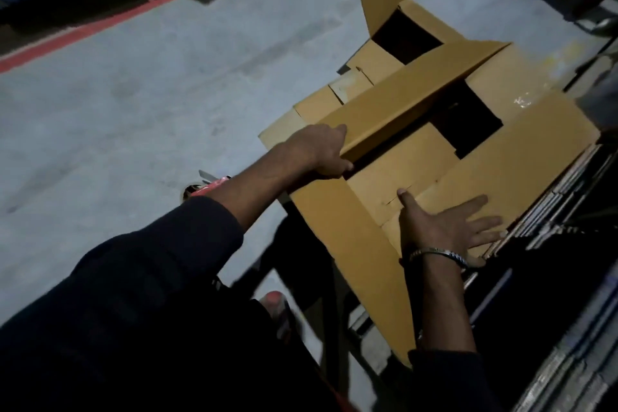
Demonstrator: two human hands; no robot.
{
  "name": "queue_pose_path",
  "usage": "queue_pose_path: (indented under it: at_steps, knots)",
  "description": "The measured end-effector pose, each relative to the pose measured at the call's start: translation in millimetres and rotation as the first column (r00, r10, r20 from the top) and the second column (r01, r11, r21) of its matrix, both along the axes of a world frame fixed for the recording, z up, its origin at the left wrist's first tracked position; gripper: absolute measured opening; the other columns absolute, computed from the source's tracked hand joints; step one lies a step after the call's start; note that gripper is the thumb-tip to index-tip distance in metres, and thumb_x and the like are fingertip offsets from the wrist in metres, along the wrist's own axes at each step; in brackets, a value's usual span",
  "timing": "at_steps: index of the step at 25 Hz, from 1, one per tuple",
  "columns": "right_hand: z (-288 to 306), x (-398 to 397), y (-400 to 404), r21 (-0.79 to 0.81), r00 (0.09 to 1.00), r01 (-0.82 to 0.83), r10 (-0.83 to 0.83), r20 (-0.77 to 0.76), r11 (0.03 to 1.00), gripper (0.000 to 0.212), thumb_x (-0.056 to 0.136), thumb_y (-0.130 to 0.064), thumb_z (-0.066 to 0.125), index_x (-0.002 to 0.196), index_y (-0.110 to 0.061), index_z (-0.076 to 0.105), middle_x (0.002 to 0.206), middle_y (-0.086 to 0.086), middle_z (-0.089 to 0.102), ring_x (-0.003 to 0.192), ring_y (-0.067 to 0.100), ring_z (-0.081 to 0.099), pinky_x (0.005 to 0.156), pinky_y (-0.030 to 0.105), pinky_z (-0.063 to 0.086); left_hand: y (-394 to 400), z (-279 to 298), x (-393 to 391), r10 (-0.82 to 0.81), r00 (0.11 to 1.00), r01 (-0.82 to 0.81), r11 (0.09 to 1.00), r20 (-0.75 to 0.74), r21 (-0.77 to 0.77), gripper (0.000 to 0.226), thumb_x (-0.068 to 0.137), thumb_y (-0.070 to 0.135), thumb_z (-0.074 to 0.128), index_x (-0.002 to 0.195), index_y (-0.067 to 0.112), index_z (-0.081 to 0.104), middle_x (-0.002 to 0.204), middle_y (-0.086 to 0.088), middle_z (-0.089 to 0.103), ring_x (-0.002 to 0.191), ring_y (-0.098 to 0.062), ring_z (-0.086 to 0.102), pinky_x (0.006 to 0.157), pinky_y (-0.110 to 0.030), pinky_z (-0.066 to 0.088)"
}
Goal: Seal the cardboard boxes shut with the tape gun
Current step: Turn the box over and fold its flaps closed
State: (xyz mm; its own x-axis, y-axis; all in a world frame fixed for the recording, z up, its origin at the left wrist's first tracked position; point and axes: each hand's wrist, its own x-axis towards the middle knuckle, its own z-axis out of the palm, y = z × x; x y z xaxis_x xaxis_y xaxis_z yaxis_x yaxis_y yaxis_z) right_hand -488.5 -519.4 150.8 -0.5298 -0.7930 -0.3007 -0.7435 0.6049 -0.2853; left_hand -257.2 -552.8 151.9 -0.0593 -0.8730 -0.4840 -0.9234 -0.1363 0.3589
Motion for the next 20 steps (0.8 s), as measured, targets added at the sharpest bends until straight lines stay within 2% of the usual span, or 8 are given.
queue_pose_path:
  at_steps: [2, 5, 9, 13, 17, 20]
  knots:
    - [5.5, 1.3, 2.1, -0.058, 0.996, 0.025, -0.020, 0.083, 0.998, 0.125, 0.057, -0.072, 0.075, 0.158, -0.029, 0.016, 0.168, 0.010, 0.002, 0.154, 0.036, -0.001, 0.107, 0.073, 0.025, 1.6, -4.3, -3.9, 0.025, 1.000, -0.025, 0.999, -0.018, -0.032, 0.035, 0.101, 0.030, 0.058, 0.129, 0.009, 0.052, 0.115, -0.014, 0.064, 0.096, -0.028, 0.061, 0.072, -0.036, 0.047]
    - [22.8, 0.6, 7.6, -0.219, 0.982, 0.097, -0.057, 0.182, 0.971, 0.106, 0.056, -0.069, 0.066, 0.149, -0.030, 0.033, 0.161, 0.006, 0.016, 0.146, 0.032, 0.016, 0.102, 0.067, 0.032, 13.0, 1.3, -12.1, 0.059, 0.984, -0.085, 0.985, -0.167, -0.148, 0.019, 0.102, 0.016, 0.050, 0.118, 0.008, 0.057, 0.096, -0.009, 0.063, 0.091, -0.029, 0.064, 0.063, -0.033, 0.043]
    - [46.2, 26.7, 16.9, -0.325, 0.954, 0.123, -0.021, 0.300, 0.938, 0.095, 0.058, -0.067, 0.062, 0.143, -0.032, 0.038, 0.157, 0.002, 0.024, 0.141, 0.029, 0.021, 0.102, 0.063, 0.031, 31.5, 35.8, 22.6, 0.119, 0.979, -0.168, 0.928, -0.163, -0.332, 0.024, 0.101, 0.024, 0.052, 0.117, 0.010, 0.063, 0.102, -0.014, 0.071, 0.091, -0.032, 0.066, 0.078, -0.041, 0.055]
    - [59.7, 97.0, 31.9, -0.397, 0.893, 0.022, 0.160, 0.420, 0.918, 0.098, 0.061, -0.067, 0.064, 0.149, -0.034, 0.036, 0.160, -0.003, 0.022, 0.146, 0.024, 0.016, 0.104, 0.058, 0.028, 72.2, 62.5, 95.7, 0.272, 0.953, -0.304, 0.858, -0.136, -0.413, 0.024, 0.101, 0.027, 0.052, 0.118, 0.017, 0.065, 0.106, -0.009, 0.073, 0.096, -0.031, 0.065, 0.083, -0.043, 0.053]
    - [74.6, 199.1, 33.1, -0.440, 0.808, -0.151, 0.367, 0.461, 0.885, 0.100, 0.060, -0.069, 0.066, 0.149, -0.036, 0.037, 0.161, -0.002, 0.023, 0.148, 0.024, 0.015, 0.106, 0.061, 0.028, 131.5, 80.1, 182.6, 0.521, 0.840, -0.528, 0.718, -0.153, -0.453, 0.028, 0.105, 0.028, 0.054, 0.129, 0.019, 0.065, 0.119, -0.006, 0.072, 0.108, -0.029, 0.065, 0.092, -0.044, 0.052]
    - [76.2, 279.7, 39.7, -0.429, 0.695, -0.290, 0.496, 0.520, 0.856, 0.102, 0.057, -0.071, 0.067, 0.149, -0.038, 0.039, 0.159, -0.003, 0.026, 0.146, 0.024, 0.019, 0.107, 0.062, 0.029, 182.9, 81.1, 241.1, 0.690, 0.707, -0.666, 0.577, -0.154, -0.474, 0.031, 0.106, 0.026, 0.055, 0.134, 0.016, 0.064, 0.122, -0.008, 0.071, 0.109, -0.029, 0.066, 0.088, -0.036, 0.049]
